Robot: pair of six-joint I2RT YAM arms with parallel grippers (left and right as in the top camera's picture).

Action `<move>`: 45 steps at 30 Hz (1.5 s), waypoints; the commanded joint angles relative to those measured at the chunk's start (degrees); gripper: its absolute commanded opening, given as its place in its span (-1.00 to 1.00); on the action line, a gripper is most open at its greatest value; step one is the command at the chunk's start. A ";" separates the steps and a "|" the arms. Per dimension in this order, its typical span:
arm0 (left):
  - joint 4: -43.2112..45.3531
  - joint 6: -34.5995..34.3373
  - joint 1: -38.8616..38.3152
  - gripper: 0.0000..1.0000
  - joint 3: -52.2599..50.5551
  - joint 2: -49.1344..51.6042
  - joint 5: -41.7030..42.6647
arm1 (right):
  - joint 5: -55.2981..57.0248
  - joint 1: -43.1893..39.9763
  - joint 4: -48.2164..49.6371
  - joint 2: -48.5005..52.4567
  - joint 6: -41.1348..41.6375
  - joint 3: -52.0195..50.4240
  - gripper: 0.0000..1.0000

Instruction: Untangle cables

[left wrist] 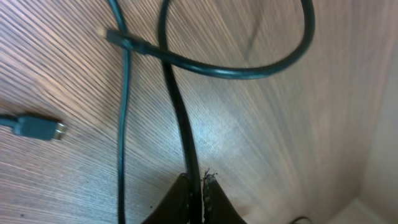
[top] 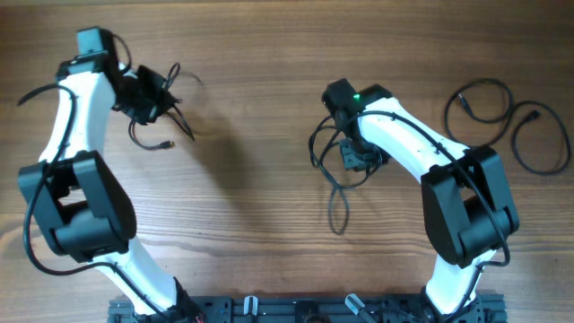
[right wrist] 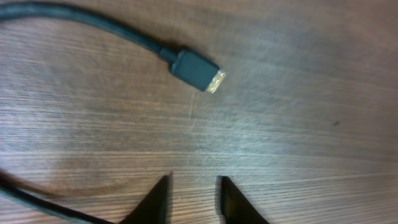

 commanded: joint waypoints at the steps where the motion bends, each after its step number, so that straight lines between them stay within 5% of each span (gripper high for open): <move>1: -0.13 1.29 -2.71 -0.39 -0.11 0.33 -6.51 | 1.11 0.11 -1.97 -1.14 -5.42 5.60 0.30; 4: -0.44 1.40 -4.00 -0.03 -0.11 0.33 -10.01 | 0.42 0.13 -4.96 -1.14 -7.37 7.74 0.48; 10: -0.98 2.99 -5.88 0.09 -0.11 0.33 -10.51 | 0.39 0.31 -9.49 -1.14 -8.00 9.60 0.68; 15: -0.50 8.24 -6.75 0.93 -0.11 0.33 -11.50 | 4.26 1.49 -11.85 -1.14 -10.71 10.51 0.99; 27: -0.09 9.29 -6.91 1.00 -0.11 0.33 -16.96 | 6.56 12.22 4.11 -1.07 -23.71 16.55 0.99; 31: -0.04 11.13 -6.91 1.00 -0.11 0.33 -16.96 | -4.92 13.66 -0.15 -1.05 -32.13 16.52 1.00; 36: 0.26 15.32 -6.91 0.98 -0.11 0.33 -16.98 | 2.84 12.04 -1.75 -1.03 -19.85 16.52 1.00; 41: 0.39 16.46 -6.91 1.00 -0.11 0.33 -16.96 | -14.14 10.36 -10.71 -1.03 -27.76 16.52 1.00; 45: 0.39 16.59 -6.91 1.00 -0.11 0.33 -16.96 | -1.49 9.27 -16.04 -1.03 -21.16 16.52 0.99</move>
